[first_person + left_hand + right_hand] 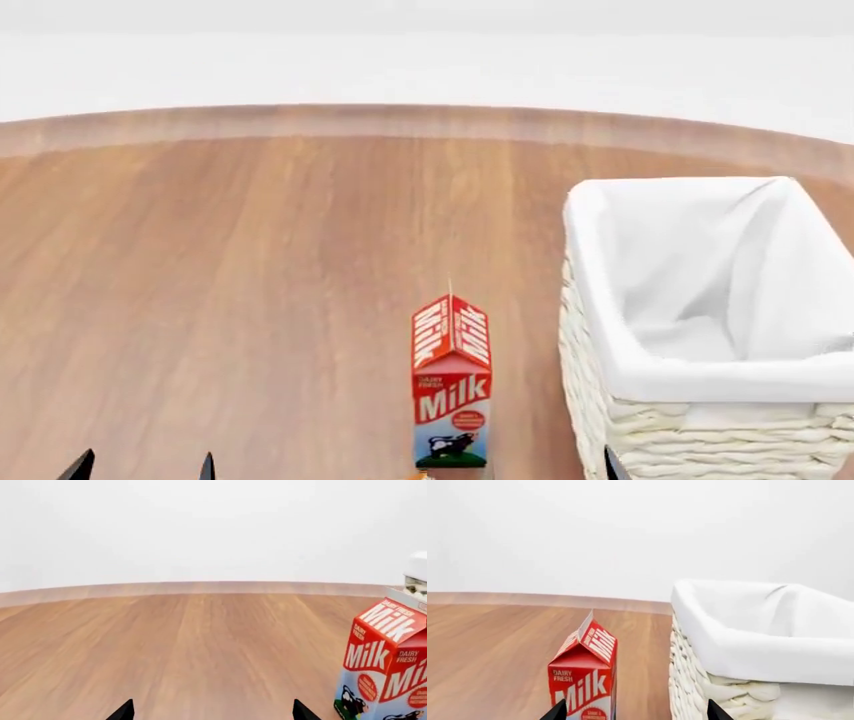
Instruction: Pick up the orange juice, and put it in the basket.
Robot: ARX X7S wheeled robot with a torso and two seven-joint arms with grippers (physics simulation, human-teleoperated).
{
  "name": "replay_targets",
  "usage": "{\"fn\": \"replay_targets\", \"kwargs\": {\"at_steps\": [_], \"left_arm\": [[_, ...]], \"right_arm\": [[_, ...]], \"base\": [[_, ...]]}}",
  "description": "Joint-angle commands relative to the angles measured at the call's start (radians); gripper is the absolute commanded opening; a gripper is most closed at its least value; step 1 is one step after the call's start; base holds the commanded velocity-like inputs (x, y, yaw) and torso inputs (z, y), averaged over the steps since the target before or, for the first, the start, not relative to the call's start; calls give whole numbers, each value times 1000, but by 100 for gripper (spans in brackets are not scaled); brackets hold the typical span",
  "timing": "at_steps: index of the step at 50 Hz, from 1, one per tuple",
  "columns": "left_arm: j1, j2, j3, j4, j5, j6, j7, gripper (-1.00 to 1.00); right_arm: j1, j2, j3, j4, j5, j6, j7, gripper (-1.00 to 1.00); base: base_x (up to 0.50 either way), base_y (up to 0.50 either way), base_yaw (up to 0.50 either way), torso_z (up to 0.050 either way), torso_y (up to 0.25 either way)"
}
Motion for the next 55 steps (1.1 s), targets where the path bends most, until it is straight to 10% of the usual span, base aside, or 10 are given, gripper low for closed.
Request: {"fn": "replay_targets", "kwargs": {"at_steps": [1,55], "left_arm": [[-1,-6,8,0,-6,2,-7,100],[-6,-31,39,-3,-31,9,-36,100]], "right_arm": [[0,5,-7,8,6,-7,7,100],[-196,67,-184,-217,-44,3,6,100]], "base": [[344,0,0,0,0],[12,0,0,0,0]]}}
